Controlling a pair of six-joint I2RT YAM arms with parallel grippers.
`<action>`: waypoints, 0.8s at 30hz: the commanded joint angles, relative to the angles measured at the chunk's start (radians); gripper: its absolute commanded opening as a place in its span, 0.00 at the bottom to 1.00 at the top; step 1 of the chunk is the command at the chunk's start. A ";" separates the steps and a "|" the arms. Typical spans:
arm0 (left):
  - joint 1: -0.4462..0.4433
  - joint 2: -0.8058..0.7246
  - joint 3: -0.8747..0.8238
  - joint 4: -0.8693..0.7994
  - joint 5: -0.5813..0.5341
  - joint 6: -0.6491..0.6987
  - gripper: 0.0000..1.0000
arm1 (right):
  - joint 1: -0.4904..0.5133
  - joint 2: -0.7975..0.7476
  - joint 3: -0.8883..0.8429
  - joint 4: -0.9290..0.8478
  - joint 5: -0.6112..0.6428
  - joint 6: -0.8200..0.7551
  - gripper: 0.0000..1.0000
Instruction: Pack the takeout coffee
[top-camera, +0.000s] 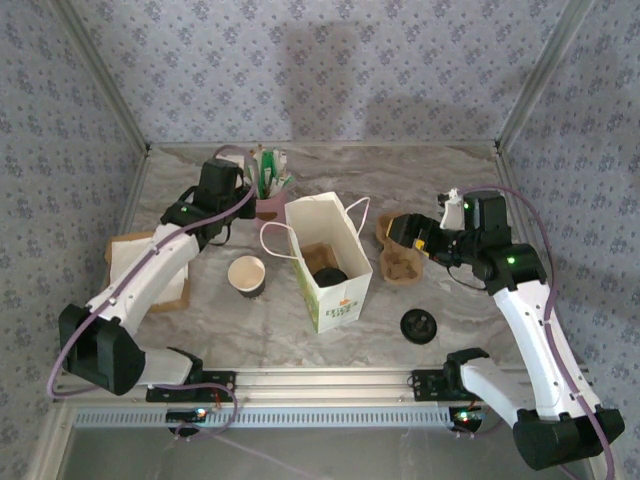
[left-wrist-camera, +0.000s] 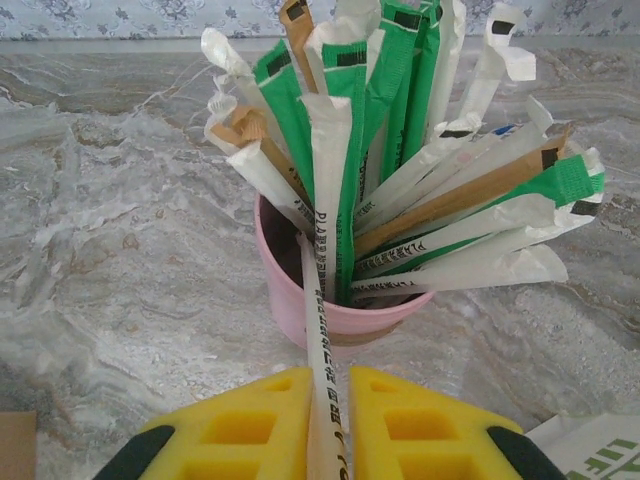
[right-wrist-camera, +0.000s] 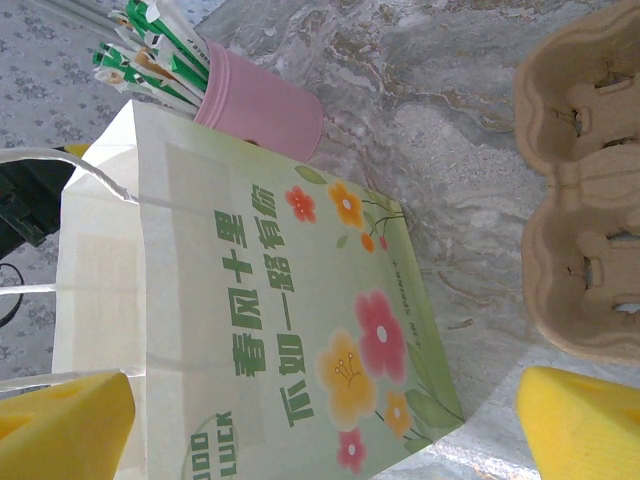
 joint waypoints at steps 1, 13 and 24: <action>-0.003 -0.019 0.079 -0.071 -0.021 0.012 0.16 | 0.006 -0.008 0.004 0.011 -0.001 0.006 1.00; -0.003 -0.092 0.258 -0.346 0.015 -0.005 0.16 | 0.006 -0.015 0.006 0.012 -0.003 0.010 1.00; -0.001 -0.204 0.206 -0.333 0.031 -0.053 0.72 | 0.009 -0.027 -0.004 0.024 0.004 0.015 1.00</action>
